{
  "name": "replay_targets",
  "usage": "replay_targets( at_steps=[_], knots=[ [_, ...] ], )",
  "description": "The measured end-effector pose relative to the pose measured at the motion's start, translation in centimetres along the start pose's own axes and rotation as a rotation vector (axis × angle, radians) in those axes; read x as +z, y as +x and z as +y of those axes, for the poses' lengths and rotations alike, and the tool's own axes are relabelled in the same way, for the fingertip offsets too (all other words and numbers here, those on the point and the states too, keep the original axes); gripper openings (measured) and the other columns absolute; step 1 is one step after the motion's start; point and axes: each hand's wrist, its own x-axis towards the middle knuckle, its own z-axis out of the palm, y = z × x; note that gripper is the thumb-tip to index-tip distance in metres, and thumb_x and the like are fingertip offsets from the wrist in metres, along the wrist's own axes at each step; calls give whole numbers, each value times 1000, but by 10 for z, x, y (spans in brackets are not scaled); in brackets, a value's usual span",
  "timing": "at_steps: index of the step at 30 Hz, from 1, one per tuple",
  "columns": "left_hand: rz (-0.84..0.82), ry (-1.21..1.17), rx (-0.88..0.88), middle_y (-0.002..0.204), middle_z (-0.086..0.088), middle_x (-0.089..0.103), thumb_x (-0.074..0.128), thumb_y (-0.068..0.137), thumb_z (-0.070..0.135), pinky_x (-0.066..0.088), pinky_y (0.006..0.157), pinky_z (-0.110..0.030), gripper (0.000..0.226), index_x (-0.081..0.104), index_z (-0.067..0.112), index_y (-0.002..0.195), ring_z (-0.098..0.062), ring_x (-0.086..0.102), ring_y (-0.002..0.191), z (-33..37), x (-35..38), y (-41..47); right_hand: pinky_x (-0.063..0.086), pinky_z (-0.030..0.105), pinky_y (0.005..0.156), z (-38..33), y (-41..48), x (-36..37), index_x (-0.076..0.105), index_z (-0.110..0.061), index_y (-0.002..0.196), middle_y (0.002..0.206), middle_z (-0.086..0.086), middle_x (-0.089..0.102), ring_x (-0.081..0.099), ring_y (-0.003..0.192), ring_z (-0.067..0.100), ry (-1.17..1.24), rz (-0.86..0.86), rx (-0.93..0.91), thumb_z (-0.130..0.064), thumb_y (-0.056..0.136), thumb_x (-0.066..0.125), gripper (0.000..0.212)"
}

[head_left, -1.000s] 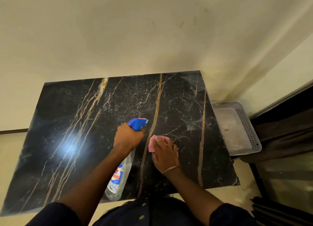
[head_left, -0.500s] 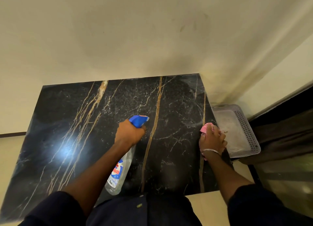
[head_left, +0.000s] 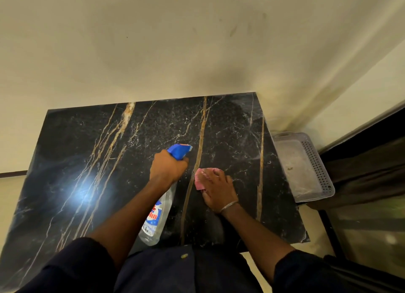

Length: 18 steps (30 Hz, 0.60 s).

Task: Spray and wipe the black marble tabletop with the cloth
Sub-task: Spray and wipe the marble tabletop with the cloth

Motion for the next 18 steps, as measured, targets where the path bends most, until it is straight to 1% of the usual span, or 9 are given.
replay_targets(
  at_steps=[1,3,5,8,10,13,15,16,18],
  knots=[
    [0,4,-2,73,-4,63,69,82,26,42,53,-21,19,61,13,93,-10,57,60,0,-1,1,43,49,94,14,-2,-4,37,-28,144,148,2,41,38,131,33,-8,-5,19,-38,85,54,62],
    [0,10,-7,73,-4,63,69,83,25,43,54,-21,18,60,13,92,-10,57,61,-1,-3,4,40,48,96,48,-8,-10,37,-30,144,149,0,40,35,133,29,-22,43,162,-38,88,49,58],
    [-1,24,1,75,-4,63,70,83,25,43,54,-20,17,60,14,92,-10,58,62,-3,-4,6,41,49,94,87,-15,-18,41,-29,141,145,1,44,38,130,30,-11,116,348,-35,86,54,57],
    [-5,44,-8,74,-1,63,70,82,26,43,54,-19,19,60,16,93,-9,59,62,-5,-6,10,44,51,93,135,-27,-25,46,-24,140,143,7,48,43,124,35,-51,166,501,-33,86,59,56],
    [-3,61,-25,73,0,62,70,82,28,42,53,-19,20,60,15,94,-9,58,61,-5,-6,12,44,53,94,144,-27,-26,44,-22,142,145,9,46,42,125,37,-76,160,565,-35,89,57,56],
    [-11,62,-20,72,0,61,69,83,26,41,52,-18,18,59,15,92,-8,57,60,-2,-5,12,38,56,100,121,-19,-18,41,-21,145,148,11,41,37,131,40,-61,180,713,-38,92,55,57],
    [-9,47,-14,73,-1,61,69,83,25,41,53,-18,17,58,16,91,-8,57,61,0,-4,11,38,55,98,95,-7,-15,40,-21,144,148,12,40,35,131,41,-37,199,729,-38,91,55,58],
    [-6,43,-11,73,-1,62,69,83,25,41,53,-18,17,58,16,92,-8,57,61,2,-3,10,40,54,95,80,-2,-16,41,-22,143,148,11,41,36,130,41,-25,196,681,-38,90,56,57],
    [1,38,-6,72,-1,62,69,83,25,41,53,-18,17,59,16,92,-8,57,60,4,-3,10,42,51,92,51,11,-16,41,-24,141,146,7,43,38,127,38,-7,166,517,-38,89,56,55]
  ],
)
